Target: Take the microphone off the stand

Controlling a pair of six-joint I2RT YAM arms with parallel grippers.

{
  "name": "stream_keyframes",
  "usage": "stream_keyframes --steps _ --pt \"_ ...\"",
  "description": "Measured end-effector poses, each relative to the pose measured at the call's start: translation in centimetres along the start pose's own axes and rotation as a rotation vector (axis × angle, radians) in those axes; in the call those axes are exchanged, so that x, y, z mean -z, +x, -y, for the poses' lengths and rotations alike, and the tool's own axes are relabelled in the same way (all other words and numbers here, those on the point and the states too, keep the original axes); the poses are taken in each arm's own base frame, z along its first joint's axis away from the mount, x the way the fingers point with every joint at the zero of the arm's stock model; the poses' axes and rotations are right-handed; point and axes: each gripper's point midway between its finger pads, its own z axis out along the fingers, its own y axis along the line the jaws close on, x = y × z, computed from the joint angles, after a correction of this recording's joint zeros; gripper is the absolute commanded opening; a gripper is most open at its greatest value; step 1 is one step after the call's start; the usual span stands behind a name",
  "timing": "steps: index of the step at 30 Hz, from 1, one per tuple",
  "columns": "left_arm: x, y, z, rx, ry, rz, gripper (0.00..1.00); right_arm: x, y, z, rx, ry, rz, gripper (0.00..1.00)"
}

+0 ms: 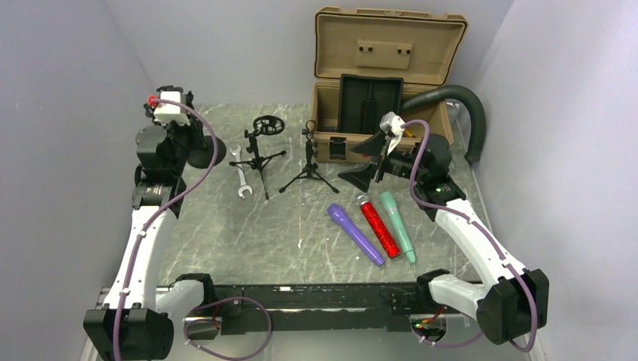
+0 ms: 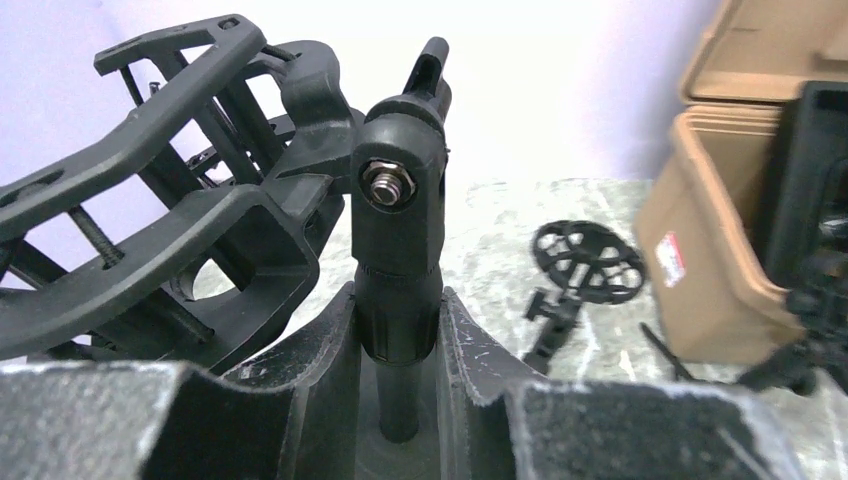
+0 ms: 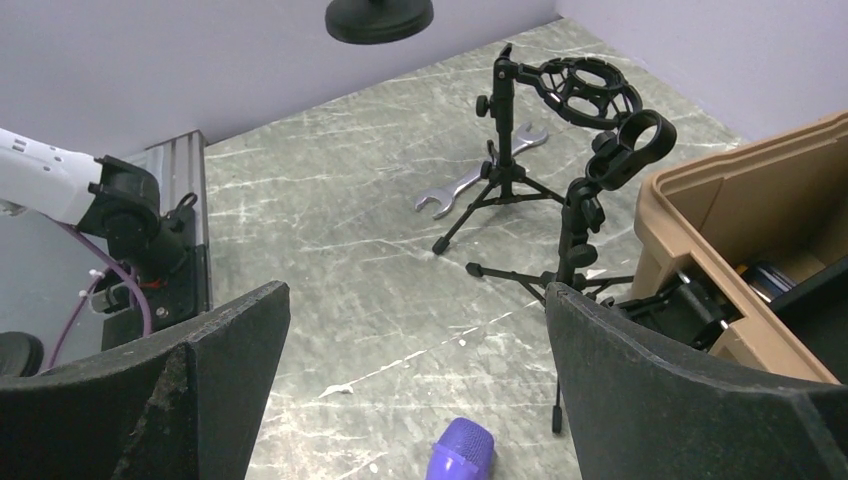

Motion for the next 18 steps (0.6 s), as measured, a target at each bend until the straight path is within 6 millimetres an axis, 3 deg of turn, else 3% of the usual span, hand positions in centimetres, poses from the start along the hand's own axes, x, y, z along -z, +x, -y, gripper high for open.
stream_keyframes --steps 9,18 --pt "-1.0 5.6 -5.9 0.07 -0.232 -0.056 0.0 -0.1 0.0 0.1 -0.002 0.0 0.006 1.0" --pt "-1.1 14.0 -7.3 0.21 -0.337 -0.184 0.0 0.0 1.1 0.3 -0.019 0.009 -0.006 1.0"
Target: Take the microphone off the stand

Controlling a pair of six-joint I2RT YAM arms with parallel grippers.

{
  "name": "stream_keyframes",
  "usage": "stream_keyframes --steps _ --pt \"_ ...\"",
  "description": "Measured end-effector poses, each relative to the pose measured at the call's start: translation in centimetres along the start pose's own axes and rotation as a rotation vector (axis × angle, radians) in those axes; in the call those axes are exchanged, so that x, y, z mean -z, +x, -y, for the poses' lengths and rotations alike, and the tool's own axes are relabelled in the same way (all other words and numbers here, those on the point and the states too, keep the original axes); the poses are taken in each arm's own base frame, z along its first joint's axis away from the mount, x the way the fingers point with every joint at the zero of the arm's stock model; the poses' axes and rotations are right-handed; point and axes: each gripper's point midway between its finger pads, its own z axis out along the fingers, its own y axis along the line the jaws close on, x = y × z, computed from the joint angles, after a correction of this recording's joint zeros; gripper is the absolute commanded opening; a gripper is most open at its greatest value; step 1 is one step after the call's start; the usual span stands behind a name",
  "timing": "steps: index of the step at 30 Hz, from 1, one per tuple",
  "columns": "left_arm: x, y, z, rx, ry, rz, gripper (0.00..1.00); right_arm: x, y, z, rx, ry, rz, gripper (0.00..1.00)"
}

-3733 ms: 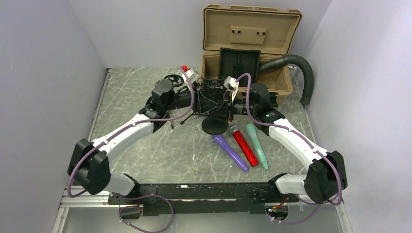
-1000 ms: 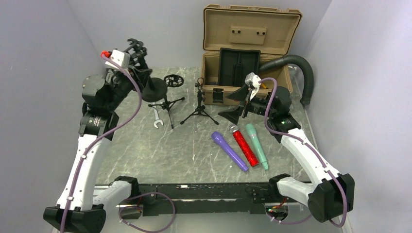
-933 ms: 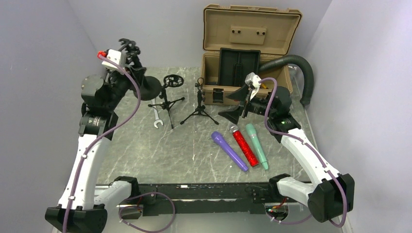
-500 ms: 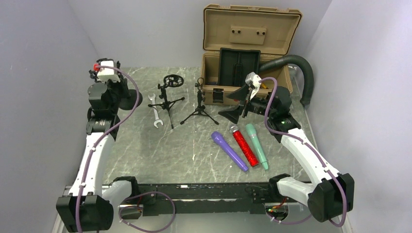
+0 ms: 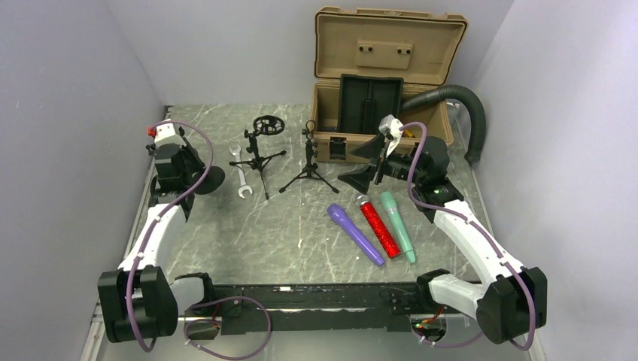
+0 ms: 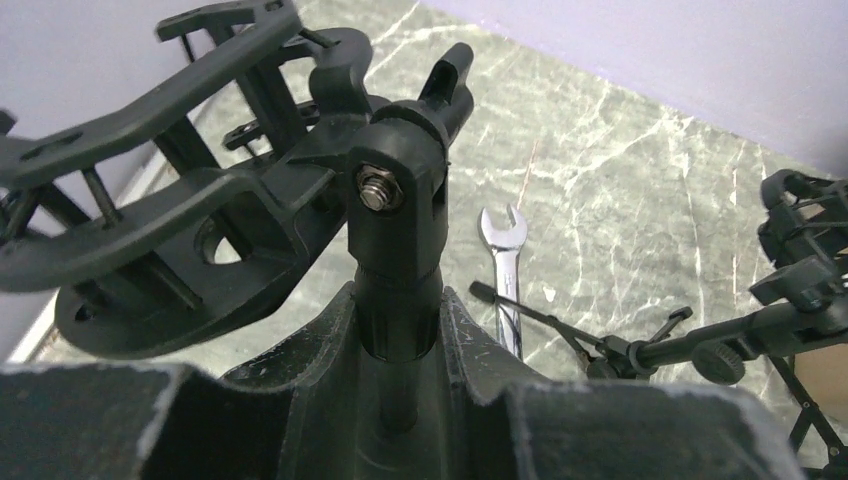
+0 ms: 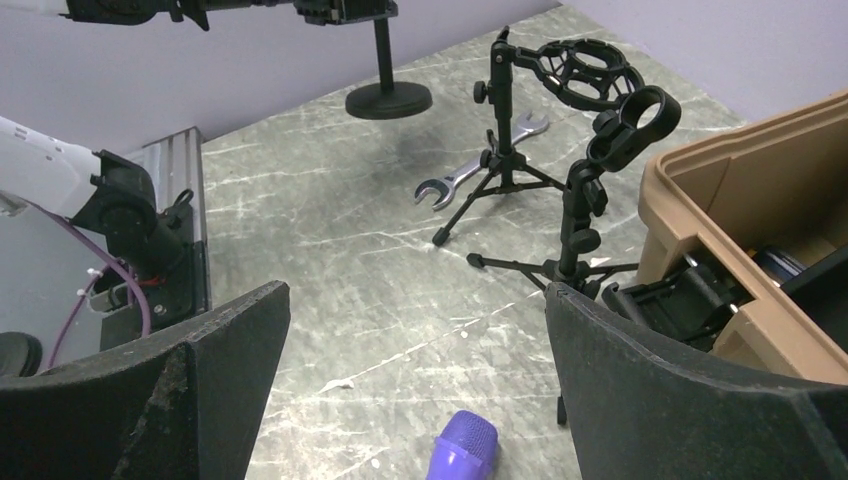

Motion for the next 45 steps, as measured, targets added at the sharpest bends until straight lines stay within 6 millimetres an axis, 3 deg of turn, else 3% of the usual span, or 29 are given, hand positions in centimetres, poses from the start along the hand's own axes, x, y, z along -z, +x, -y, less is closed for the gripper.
stream_keyframes --steps 16,23,34,45 --pt "-1.6 4.0 0.0 0.102 -0.009 -0.092 0.0 -0.1 0.8 0.5 0.001 0.019 -0.001 1.0" --pt "-2.1 3.4 0.0 0.085 -0.009 -0.054 0.0 -0.1 1.1 1.2 0.026 0.044 -0.003 1.0" --pt "-2.5 2.8 -0.3 0.054 -0.021 -0.024 0.02 -0.1 3.4 2.9 0.008 0.113 -0.038 1.0" --pt "-2.9 3.3 0.1 0.015 -0.003 -0.012 0.02 0.1 3.6 3.7 0.034 0.152 -0.041 1.0"
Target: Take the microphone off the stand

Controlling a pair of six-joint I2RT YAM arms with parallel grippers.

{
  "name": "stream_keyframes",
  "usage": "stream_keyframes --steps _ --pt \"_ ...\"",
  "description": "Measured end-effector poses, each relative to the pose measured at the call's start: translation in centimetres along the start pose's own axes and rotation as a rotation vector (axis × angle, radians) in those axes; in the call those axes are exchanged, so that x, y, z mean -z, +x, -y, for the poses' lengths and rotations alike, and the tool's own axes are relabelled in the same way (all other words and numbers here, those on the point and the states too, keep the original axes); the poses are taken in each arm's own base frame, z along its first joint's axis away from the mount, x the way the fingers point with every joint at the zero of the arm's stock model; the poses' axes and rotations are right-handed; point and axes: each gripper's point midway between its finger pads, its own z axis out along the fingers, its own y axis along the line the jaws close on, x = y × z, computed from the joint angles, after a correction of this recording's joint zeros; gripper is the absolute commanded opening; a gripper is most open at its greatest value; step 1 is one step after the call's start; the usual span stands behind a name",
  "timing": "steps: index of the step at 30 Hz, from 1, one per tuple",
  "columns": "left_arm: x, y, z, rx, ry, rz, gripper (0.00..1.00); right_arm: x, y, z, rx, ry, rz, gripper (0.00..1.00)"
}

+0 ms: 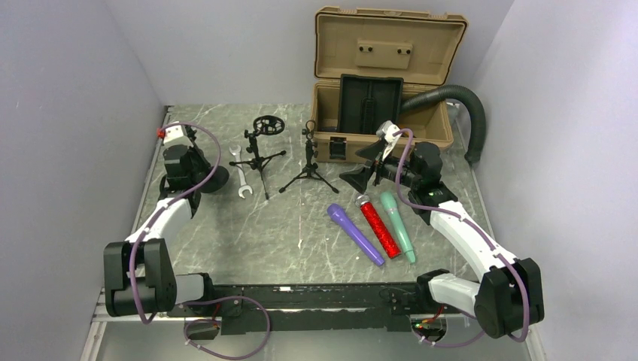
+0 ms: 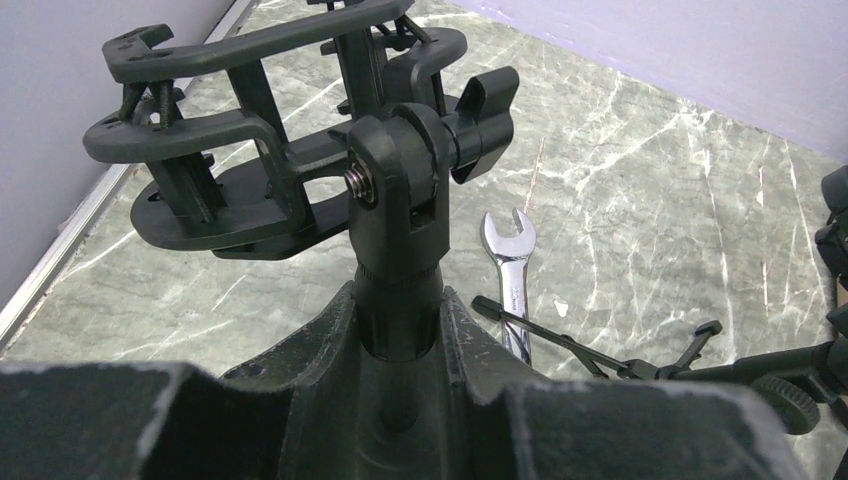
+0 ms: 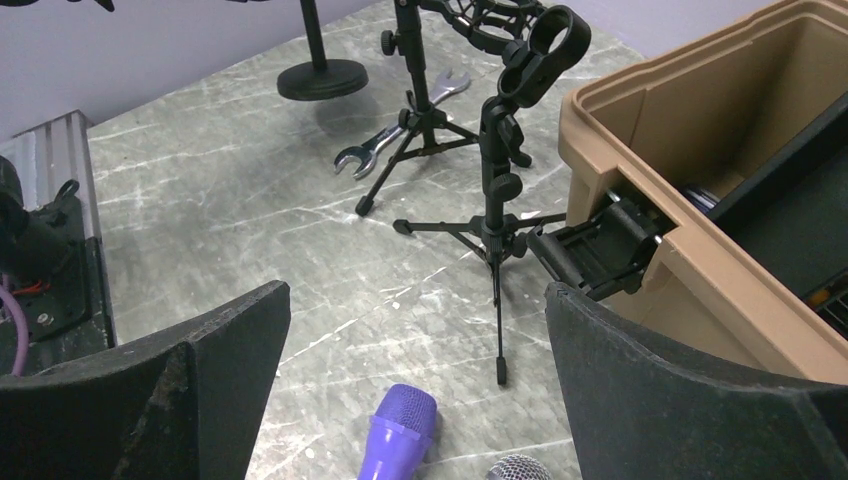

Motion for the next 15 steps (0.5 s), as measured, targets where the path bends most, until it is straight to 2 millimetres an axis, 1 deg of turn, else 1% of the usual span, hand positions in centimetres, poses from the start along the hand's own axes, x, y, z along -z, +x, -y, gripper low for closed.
stream_keyframes --steps 6,15 --pt "-0.8 0.7 0.0 -0.039 0.001 -0.003 0.02 -0.1 0.3 0.1 -0.001 0.001 -0.006 1.0" --pt "-2.9 2.8 -0.7 -0.076 -0.029 -0.041 0.02 0.0 0.7 0.2 0.017 0.002 -0.016 1.0"
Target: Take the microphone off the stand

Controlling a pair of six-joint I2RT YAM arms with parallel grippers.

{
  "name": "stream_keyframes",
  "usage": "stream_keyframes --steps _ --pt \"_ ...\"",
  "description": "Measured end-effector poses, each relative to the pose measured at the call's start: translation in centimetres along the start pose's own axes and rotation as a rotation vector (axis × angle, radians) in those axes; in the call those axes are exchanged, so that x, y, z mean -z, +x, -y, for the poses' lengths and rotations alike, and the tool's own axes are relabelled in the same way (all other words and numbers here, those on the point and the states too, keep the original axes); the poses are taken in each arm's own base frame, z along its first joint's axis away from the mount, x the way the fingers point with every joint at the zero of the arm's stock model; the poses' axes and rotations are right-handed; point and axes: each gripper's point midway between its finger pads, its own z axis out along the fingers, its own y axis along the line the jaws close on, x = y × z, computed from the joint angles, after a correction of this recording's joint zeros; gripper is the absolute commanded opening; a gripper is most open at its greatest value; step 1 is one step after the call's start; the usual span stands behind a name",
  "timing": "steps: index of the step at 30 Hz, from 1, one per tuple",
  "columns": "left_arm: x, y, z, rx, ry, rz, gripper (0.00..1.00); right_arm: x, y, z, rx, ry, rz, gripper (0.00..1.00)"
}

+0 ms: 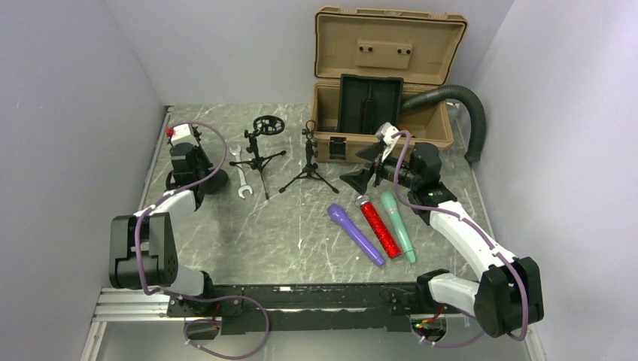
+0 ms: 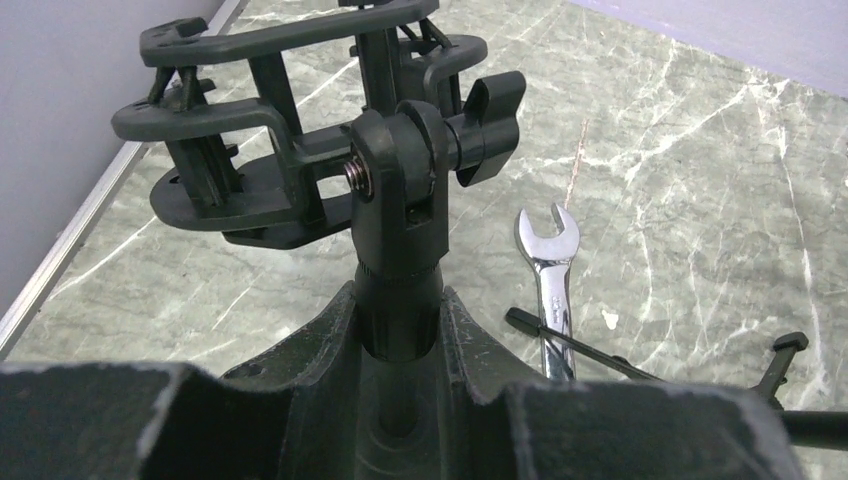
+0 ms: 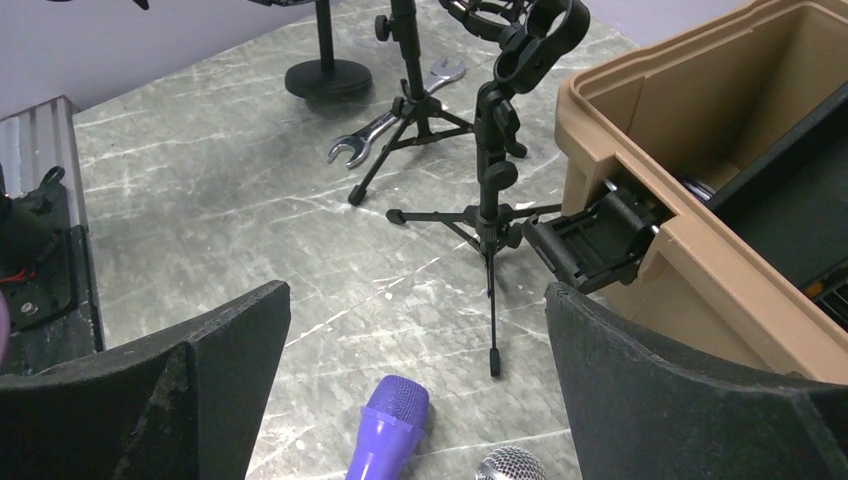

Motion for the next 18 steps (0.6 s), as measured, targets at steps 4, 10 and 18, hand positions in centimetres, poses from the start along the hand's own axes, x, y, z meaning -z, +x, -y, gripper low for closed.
stream_keyframes --steps 4,10,18 --pt "-0.6 -0.4 0.2 0.0 0.004 0.016 0.02 0.1 0.2 0.1 0.0 0.004 -0.004 1.0" --pt "-1.4 -1.1 0.5 -0.002 0.011 0.049 0.01 0.1 0.3 0.2 0.003 0.005 -0.005 1.0" --pt "-2.5 -1.3 0.6 -0.04 0.018 0.079 0.02 0.1 0.3 0.2 0.006 0.005 -0.005 1.0"
